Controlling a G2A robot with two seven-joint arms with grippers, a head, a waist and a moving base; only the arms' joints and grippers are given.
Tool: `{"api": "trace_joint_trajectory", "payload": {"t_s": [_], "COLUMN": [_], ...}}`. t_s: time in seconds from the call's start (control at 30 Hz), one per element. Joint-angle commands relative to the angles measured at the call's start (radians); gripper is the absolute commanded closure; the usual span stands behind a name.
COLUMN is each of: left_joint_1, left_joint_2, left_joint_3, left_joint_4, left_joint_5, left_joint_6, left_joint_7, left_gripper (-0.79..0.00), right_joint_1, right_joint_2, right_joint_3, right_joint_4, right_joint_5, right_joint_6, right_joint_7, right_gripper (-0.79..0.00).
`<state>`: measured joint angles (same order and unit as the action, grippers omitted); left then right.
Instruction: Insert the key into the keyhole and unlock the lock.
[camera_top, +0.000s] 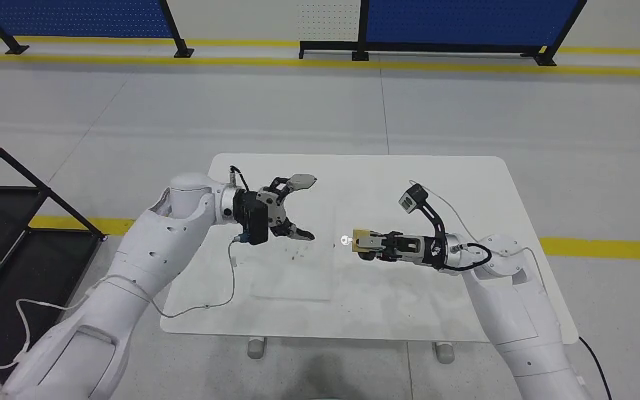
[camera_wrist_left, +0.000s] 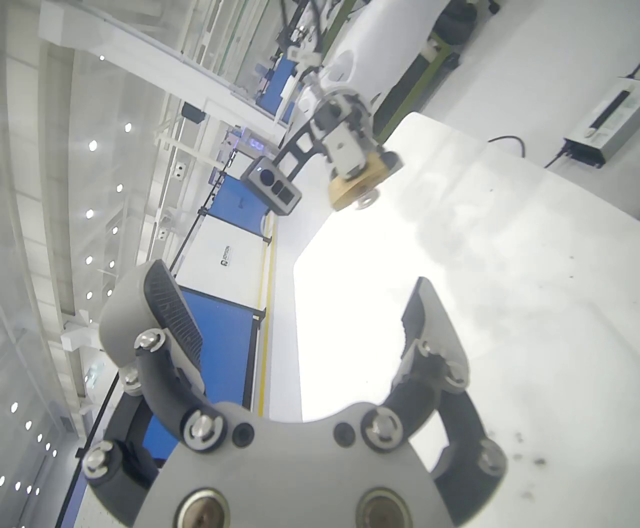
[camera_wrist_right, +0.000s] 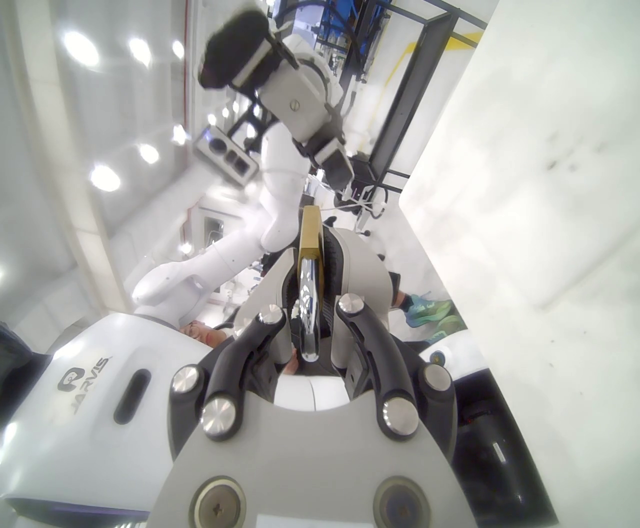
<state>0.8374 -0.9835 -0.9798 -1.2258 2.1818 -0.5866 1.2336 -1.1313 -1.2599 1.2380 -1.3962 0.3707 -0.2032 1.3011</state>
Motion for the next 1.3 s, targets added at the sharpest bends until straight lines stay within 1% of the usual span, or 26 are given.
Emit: {"api": "trace_joint_trajectory", "payload": {"t_s": [0.0, 0.1, 0.2, 0.27, 0.3, 0.37, 0.47, 0.53, 0.63, 0.73, 0.8, 0.87, 0.97, 1.1, 1.13, 1.27], "left_joint_1": [-0.018, -0.044, -0.072, -0.100, -0.109, -0.127, -0.148, -0.159, -0.174, -0.191, -0.205, -0.226, -0.255, -0.315, -0.326, -0.324], "left_joint_2": [-0.001, -0.005, -0.008, -0.006, -0.005, -0.004, -0.002, -0.001, 0.003, 0.009, 0.014, 0.021, 0.035, 0.061, 0.067, 0.088], "left_joint_3": [0.019, 0.069, 0.131, 0.169, 0.183, 0.205, 0.224, 0.243, 0.304, 0.394, 0.465, 0.539, 0.657, 0.790, 0.810, 0.810], "left_joint_4": [0.010, 0.027, 0.034, 0.043, 0.063, 0.070, 0.097, 0.117, 0.153, 0.187, 0.198, 0.202, 0.198, 0.172, 0.166, 0.125], "left_joint_5": [-0.061, -0.199, -0.371, -0.478, -0.542, -0.665, -0.806, -0.859, -0.931, -1.017, -1.096, -1.176, -1.327, -1.536, -1.584, -1.758], "left_joint_6": [-0.027, -0.083, -0.153, -0.210, -0.250, -0.313, -0.417, -0.426, -0.426, -0.426, -0.426, -0.426, -0.426, -0.426, -0.426, -0.426], "left_joint_7": [-0.027, -0.083, -0.152, -0.210, -0.250, -0.312, -0.416, -0.426, -0.426, -0.430, -0.428, -0.449, -0.522, -0.670, -0.708, -0.863], "left_gripper": [-0.785, -0.785, -0.785, -0.785, -0.785, -0.785, -0.785, -0.785, -0.785, -0.785, -0.785, -0.785, -0.785, -0.785, -0.785, -0.785], "right_joint_1": [0.000, 0.000, 0.000, 0.000, 0.000, 0.000, 0.000, 0.000, 0.000, 0.000, 0.000, 0.000, 0.000, 0.000, 0.000, 0.000], "right_joint_2": [0.000, 0.000, 0.000, 0.000, 0.000, 0.000, 0.000, 0.000, 0.000, 0.000, 0.000, 0.000, 0.000, 0.000, 0.000, 0.000], "right_joint_3": [0.000, 0.000, 0.000, 0.000, 0.000, 0.000, 0.000, 0.000, 0.000, 0.000, 0.000, 0.000, 0.000, 0.000, 0.000, 0.000], "right_joint_4": [0.000, 0.000, 0.000, 0.000, 0.000, 0.000, 0.000, 0.000, 0.000, 0.000, 0.000, 0.000, 0.000, 0.000, 0.000, 0.000], "right_joint_5": [0.000, 0.000, 0.000, 0.000, 0.000, 0.000, 0.000, 0.000, 0.000, 0.000, 0.000, 0.000, 0.000, 0.000, 0.000, 0.000], "right_joint_6": [0.000, 0.000, 0.000, 0.000, 0.000, 0.000, 0.000, 0.000, 0.000, 0.000, 0.000, 0.000, 0.000, 0.000, 0.000, 0.000], "right_joint_7": [0.000, 0.000, 0.000, 0.000, 0.000, 0.000, 0.000, 0.000, 0.000, 0.000, 0.000, 0.000, 0.000, 0.000, 0.000, 0.000], "right_gripper": [0.000, 0.000, 0.000, 0.000, 0.000, 0.000, 0.000, 0.000, 0.000, 0.000, 0.000, 0.000, 0.000, 0.000, 0.000, 0.000]}}
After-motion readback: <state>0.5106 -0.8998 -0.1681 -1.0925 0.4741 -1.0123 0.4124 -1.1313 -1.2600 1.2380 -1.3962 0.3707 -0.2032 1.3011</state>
